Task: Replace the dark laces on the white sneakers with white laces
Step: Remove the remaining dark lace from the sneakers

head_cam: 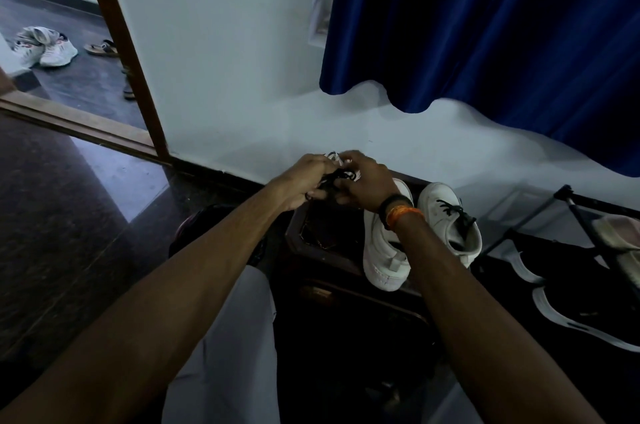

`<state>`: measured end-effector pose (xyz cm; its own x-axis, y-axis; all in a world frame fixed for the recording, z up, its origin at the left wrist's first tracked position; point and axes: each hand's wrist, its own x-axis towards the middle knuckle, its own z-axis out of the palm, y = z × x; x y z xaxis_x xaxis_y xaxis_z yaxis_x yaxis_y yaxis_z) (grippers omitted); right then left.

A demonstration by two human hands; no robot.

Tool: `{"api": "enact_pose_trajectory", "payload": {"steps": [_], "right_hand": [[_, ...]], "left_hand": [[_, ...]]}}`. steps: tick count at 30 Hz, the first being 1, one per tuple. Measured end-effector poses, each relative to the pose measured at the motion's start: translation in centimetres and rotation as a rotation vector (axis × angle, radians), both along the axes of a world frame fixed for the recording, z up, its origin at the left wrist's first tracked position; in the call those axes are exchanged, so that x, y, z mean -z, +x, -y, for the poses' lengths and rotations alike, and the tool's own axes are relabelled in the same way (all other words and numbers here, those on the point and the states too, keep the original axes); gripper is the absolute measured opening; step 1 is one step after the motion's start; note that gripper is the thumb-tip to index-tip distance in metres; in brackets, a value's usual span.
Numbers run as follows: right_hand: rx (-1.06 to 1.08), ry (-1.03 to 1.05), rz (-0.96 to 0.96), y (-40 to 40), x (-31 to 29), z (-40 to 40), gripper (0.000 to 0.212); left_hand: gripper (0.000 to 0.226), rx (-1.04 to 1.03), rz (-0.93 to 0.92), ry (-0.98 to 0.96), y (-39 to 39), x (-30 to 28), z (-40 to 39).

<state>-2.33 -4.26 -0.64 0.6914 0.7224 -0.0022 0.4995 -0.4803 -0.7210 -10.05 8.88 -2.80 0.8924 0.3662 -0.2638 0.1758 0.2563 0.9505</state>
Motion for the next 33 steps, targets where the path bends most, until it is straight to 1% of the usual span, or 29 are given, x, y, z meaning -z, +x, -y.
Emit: {"api": "enact_pose_trajectory", "payload": {"steps": [2,3,4,6,8,9,10,12,14,17,21,22,23,25,27,31,33], "right_hand": [[-0.082,-0.042,-0.158,0.2,-0.1,-0.3,0.028],[-0.114,-0.083,-0.172,0.5,-0.1,-0.5,0.023],[-0.141,-0.143,-0.131,0.7,-0.3,-0.7,0.019],[-0.207,-0.297,0.041,1.3,-0.4,-1.3,0.015],[-0.264,-0.429,0.245,1.8,-0.1,-2.1,0.020],[-0.275,-0.472,0.314,2.1,0.4,-2.6,0.021],[-0.283,-0.505,0.361,2.3,0.8,-3.0,0.022],[-0.296,-0.569,0.434,2.4,1.9,-3.6,0.023],[-0.311,-0.606,0.508,2.3,2.7,-4.0,0.026],[-0.293,-0.625,0.672,2.0,3.4,-4.7,0.031],[-0.274,-0.673,0.775,1.8,3.6,-4.8,0.029],[-0.278,-0.672,0.782,1.8,3.5,-4.7,0.029],[-0.279,-0.659,0.766,1.9,3.4,-4.6,0.029],[-0.285,-0.625,0.679,1.9,3.2,-4.2,0.028],[-0.280,-0.619,0.613,1.7,3.2,-3.9,0.027],[-0.232,-0.627,0.568,0.7,3.3,-3.7,0.032],[-0.224,-0.653,0.555,0.3,3.2,-3.6,0.032]], "left_hand": [[0.022,-0.006,0.016,-0.006,0.0,0.4,-0.1],[0.024,-0.007,0.020,-0.004,0.0,0.7,-0.2],[0.025,-0.013,0.020,-0.006,0.0,1.2,-0.3],[0.023,-0.019,0.002,0.037,-0.1,2.0,-0.3],[0.020,-0.043,-0.025,0.097,-0.3,2.9,0.0],[0.021,-0.058,-0.042,0.137,-0.5,3.3,0.3],[0.020,-0.076,-0.072,0.206,-0.8,3.7,0.7],[0.015,-0.136,-0.140,0.410,-1.4,4.9,1.1],[0.015,-0.191,-0.133,0.599,-2.1,6.1,1.4],[0.018,-0.183,-0.120,0.872,-2.7,7.3,2.1],[0.010,-0.214,-0.251,1.267,-3.2,6.8,3.2],[0.009,-0.213,-0.266,1.301,-3.2,6.8,3.3],[0.010,-0.215,-0.265,1.291,-3.2,6.8,3.4],[0.013,-0.226,-0.259,1.208,-3.0,6.9,3.6],[0.016,-0.243,-0.241,1.165,-2.7,7.1,3.8],[0.016,-0.283,-0.242,1.129,-2.0,7.0,4.1],[0.016,-0.272,-0.261,1.153,-1.7,6.9,3.9]]}}
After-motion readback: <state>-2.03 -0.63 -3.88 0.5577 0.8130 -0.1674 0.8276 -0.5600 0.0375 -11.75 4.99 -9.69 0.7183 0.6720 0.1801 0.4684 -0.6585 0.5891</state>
